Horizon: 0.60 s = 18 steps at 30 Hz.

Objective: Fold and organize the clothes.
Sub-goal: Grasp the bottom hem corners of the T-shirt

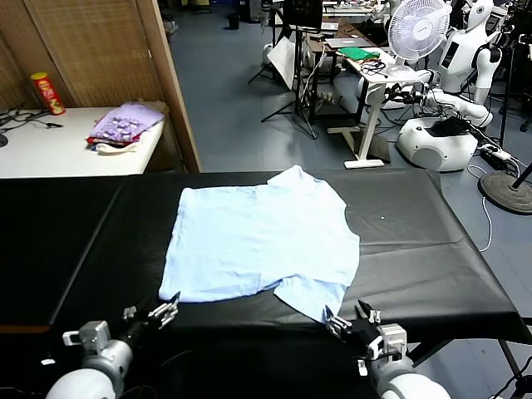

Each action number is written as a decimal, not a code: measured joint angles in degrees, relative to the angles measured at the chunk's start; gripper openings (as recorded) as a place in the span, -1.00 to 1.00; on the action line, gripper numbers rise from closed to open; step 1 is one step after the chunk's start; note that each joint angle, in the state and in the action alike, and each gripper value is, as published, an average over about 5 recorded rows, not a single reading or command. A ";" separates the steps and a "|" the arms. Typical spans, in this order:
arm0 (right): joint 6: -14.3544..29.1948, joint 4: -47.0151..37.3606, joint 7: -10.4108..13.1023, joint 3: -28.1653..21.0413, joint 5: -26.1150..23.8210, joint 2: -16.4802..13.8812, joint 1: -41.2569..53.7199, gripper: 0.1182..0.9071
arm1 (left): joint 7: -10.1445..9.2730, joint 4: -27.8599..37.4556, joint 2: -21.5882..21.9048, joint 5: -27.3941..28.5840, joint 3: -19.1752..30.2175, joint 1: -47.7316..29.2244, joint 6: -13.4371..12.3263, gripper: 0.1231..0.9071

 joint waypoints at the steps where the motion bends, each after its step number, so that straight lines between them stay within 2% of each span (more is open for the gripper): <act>1: 0.00 -0.14 -0.01 -0.13 -0.05 0.06 0.04 0.72 | 0.05 0.05 -0.02 0.08 0.03 -0.05 -0.01 0.72; 4: -0.04 -0.70 -0.02 -0.72 -0.20 0.38 0.22 0.59 | 0.15 0.45 -0.15 0.32 0.21 -0.32 -0.16 0.72; 8: -0.28 -1.30 0.30 -1.63 -0.14 1.04 0.28 0.14 | 0.12 1.39 -0.26 0.37 0.39 -0.65 -0.40 0.60; 11: -0.50 -1.43 0.95 -1.99 -0.11 1.53 0.02 -0.28 | 0.28 1.93 -0.26 0.36 0.40 -0.63 -0.64 0.24; 15: -0.90 -1.05 2.04 -1.78 -0.11 2.20 -0.67 -0.81 | 0.73 2.21 -0.25 0.24 0.41 -0.54 -1.11 -0.36; 18: -1.50 -0.02 2.96 -1.34 -0.11 2.84 -1.71 -1.00 | 1.18 2.13 -0.24 -0.41 0.42 -0.35 -1.45 -0.76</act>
